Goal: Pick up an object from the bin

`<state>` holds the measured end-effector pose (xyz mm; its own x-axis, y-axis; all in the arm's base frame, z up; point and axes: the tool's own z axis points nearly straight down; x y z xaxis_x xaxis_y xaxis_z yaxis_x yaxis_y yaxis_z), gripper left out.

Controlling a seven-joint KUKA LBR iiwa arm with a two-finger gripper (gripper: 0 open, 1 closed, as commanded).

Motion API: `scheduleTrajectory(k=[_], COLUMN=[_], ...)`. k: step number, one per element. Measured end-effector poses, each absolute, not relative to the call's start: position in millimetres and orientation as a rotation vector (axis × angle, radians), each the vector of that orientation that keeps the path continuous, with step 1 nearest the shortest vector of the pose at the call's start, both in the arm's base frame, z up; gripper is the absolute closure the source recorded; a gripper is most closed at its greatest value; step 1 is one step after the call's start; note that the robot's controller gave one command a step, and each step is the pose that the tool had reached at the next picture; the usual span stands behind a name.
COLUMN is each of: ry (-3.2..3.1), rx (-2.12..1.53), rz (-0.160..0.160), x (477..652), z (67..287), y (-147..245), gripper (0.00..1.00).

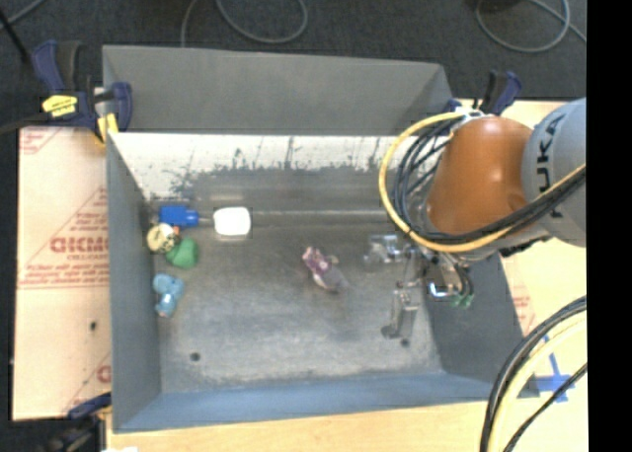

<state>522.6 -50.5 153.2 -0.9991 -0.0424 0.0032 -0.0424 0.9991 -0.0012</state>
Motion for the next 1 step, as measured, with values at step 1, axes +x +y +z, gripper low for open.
scheduleTrajectory(k=[1], ry=[-3.147], rx=[0.032], rz=[-0.001], x=[550.3], z=[151.4], y=[-42.0], gripper=[0.00])
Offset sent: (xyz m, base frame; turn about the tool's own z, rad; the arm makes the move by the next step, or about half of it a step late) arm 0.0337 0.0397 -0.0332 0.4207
